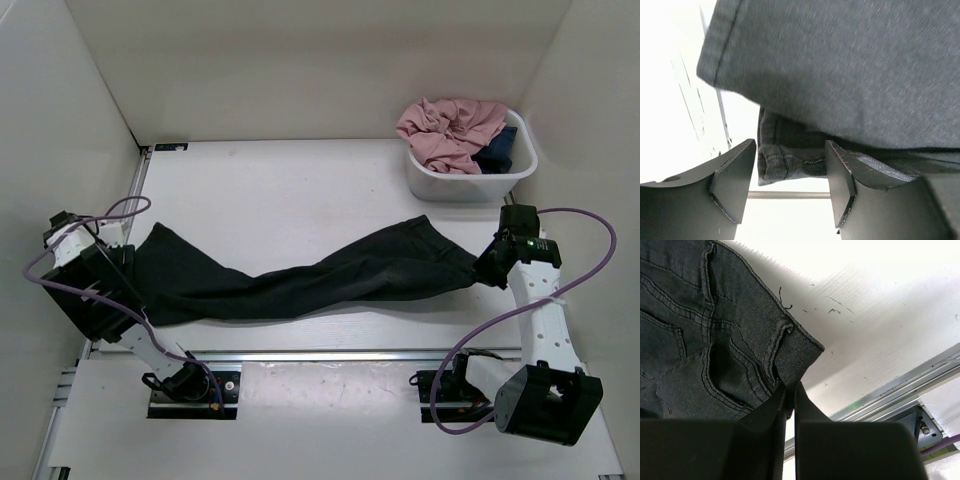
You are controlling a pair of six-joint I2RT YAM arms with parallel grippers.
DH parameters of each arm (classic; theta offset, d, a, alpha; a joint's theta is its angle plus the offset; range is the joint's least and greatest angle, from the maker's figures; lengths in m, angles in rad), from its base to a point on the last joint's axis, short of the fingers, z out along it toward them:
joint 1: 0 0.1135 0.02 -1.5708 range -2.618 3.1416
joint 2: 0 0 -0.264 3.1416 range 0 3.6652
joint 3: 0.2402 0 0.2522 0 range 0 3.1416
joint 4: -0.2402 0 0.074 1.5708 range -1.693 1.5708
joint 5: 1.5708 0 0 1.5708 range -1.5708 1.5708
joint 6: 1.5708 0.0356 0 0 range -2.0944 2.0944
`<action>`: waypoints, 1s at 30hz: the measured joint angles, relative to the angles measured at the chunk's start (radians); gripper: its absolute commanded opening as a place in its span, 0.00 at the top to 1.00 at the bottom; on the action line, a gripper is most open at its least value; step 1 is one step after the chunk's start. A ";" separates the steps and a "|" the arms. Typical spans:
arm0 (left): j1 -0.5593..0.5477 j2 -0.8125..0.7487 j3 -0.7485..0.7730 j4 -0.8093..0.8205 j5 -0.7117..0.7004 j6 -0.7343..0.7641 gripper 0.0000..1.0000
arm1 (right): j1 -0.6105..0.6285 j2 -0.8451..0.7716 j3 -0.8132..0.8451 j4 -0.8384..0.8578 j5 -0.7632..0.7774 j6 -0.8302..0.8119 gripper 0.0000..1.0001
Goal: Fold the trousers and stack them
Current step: Flatten the trousers out
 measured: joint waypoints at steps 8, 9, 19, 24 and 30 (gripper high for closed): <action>0.014 -0.005 -0.061 -0.017 -0.008 0.007 0.86 | 0.000 -0.011 0.000 -0.001 0.000 0.000 1.00; 0.015 -0.003 -0.068 -0.021 -0.011 0.011 0.86 | 0.000 -0.012 0.000 -0.001 0.000 -0.001 1.00; 0.029 0.007 0.060 -0.111 -0.011 0.003 0.86 | 0.000 0.073 0.104 -0.008 -0.055 0.006 1.00; 0.003 0.040 0.509 -0.161 0.041 -0.063 0.86 | 0.009 0.246 0.423 0.001 -0.144 0.022 1.00; -0.004 -0.063 0.545 -0.159 0.050 -0.057 0.86 | 0.003 0.153 0.486 0.006 -0.166 0.027 1.00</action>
